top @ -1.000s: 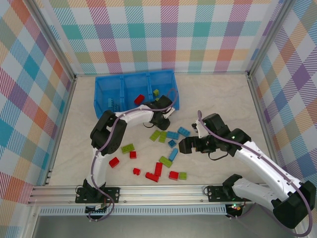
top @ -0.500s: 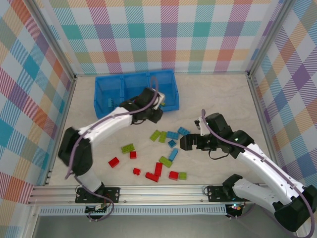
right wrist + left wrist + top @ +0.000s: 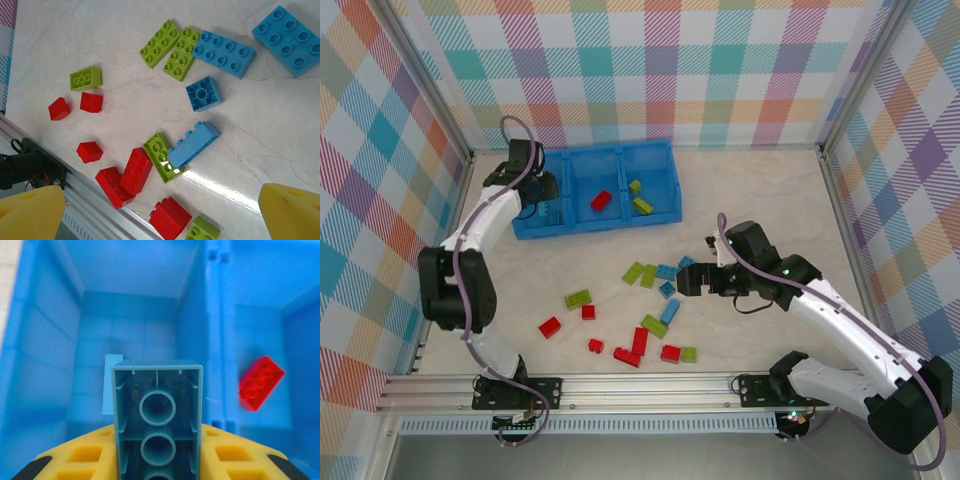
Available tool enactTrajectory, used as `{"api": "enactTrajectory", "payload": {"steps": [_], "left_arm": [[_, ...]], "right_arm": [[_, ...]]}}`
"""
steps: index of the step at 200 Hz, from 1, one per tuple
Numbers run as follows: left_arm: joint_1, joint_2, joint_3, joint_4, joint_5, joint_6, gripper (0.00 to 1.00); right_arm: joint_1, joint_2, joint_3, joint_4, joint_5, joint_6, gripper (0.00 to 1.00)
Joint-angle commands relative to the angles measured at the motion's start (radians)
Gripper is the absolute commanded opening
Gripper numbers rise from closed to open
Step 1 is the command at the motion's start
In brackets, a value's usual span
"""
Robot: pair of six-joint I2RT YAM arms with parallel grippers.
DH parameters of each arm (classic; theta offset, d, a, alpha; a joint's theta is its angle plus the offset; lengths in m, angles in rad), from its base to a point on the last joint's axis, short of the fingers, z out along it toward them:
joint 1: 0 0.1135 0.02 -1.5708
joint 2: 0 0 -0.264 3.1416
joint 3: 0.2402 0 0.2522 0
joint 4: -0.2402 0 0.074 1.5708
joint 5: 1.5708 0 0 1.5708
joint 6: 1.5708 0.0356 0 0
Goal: Sort the legos into containers by color
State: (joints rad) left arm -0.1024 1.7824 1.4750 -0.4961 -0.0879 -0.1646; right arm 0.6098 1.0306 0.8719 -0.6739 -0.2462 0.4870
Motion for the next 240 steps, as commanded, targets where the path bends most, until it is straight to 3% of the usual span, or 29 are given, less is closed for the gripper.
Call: {"api": "enactTrajectory", "payload": {"steps": [1,48,87,110,140,167,186,203,240], "left_arm": [[0.013,0.084,0.089,-0.054,-0.004,-0.058,0.34],[0.041,0.171,0.114,-0.035,-0.021,-0.119,0.42],[0.043,0.123,0.103,-0.024,0.016,-0.115,0.54],[0.043,0.003,0.068,-0.041,0.071,-0.117,0.53],[0.001,-0.291,-0.055,-0.053,0.167,-0.119,0.53],[-0.116,-0.512,-0.132,-0.153,0.211,0.04,0.54],[-0.198,-0.655,-0.18,-0.261,0.278,0.21,0.54],[-0.27,-0.793,-0.243,-0.351,0.27,0.357,0.56],[-0.292,-1.133,-0.44,-0.472,0.322,0.636,0.61]], "right_arm": [[0.003,0.012,0.032,0.035,-0.039,-0.005,1.0],[0.004,-0.013,0.027,0.045,-0.037,0.019,1.0],[0.004,0.01,0.047,0.054,-0.019,0.01,1.0],[0.004,0.058,0.066,0.075,-0.011,0.022,1.0],[0.04,0.141,0.078,0.142,0.074,0.04,1.0],[0.11,0.293,0.156,0.171,0.136,0.026,1.0],[0.18,0.423,0.258,0.127,0.216,0.006,1.0],[0.252,0.531,0.339,0.131,0.241,-0.012,1.0],[0.367,0.747,0.498,0.199,0.169,-0.175,1.0]]}}
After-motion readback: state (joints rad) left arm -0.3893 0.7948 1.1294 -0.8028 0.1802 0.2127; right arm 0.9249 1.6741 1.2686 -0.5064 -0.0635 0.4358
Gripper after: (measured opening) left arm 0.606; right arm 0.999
